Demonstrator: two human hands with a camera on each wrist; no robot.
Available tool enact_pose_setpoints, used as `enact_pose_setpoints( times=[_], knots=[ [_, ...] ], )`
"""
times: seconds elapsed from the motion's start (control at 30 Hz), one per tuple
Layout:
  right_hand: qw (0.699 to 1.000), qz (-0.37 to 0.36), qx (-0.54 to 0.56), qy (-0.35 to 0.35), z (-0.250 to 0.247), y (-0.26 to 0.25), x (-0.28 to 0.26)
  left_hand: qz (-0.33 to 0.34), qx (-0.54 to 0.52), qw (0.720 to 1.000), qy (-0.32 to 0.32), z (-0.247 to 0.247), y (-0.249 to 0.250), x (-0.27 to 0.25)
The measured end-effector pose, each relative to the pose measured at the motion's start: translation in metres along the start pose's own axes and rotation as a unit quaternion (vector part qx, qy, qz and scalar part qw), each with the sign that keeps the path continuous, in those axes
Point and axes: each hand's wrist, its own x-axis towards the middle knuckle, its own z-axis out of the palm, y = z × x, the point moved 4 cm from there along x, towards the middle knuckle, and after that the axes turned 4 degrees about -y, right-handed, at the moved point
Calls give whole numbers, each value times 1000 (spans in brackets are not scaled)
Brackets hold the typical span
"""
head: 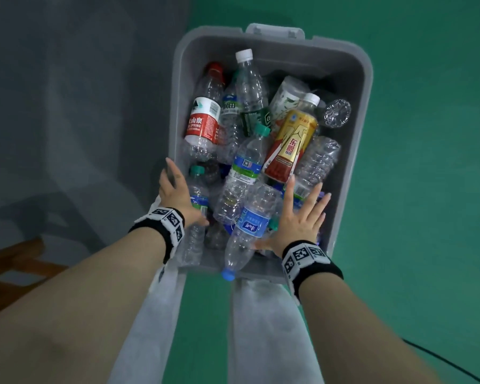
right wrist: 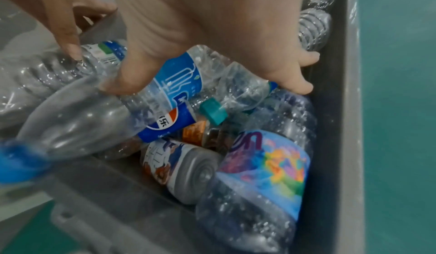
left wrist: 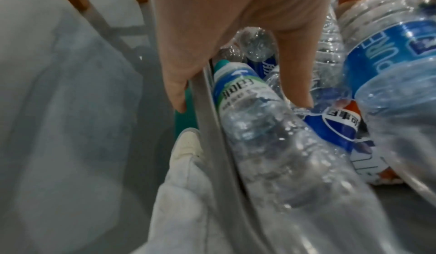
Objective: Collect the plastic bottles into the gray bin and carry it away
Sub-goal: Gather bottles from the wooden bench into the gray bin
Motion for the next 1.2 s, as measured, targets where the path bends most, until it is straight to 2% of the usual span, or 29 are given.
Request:
enact_pose_setpoints(
  times=[0.17, 0.33, 0.5, 0.6, 0.7, 0.83, 1.0, 1.2],
  knots=[
    [999, 19, 9, 36, 19, -3, -1, 36, 117, 991, -63, -13, -12, 2],
    [996, 43, 58, 49, 16, -11, 5, 43, 144, 988, -34, -13, -8, 1],
    [987, 71, 106, 95, -12, -2, 13, 32, 82, 996, 30, -6, -2, 2],
    [976, 111, 145, 116, -32, 14, 20, 16, 2, 999, 47, -8, 1, 2],
    [972, 127, 156, 119, -48, 24, 30, 7, -64, 993, 97, -19, 9, 6],
    [965, 136, 190, 120, -61, 31, 41, -1, -133, 982, 134, -37, 22, 18],
    [942, 194, 252, 105, -67, 45, 46, 5, -267, 955, 126, -54, 29, 25],
    [938, 201, 260, 107, -74, 51, 45, -68, -352, 926, 120, -68, 33, 30]
  ],
)
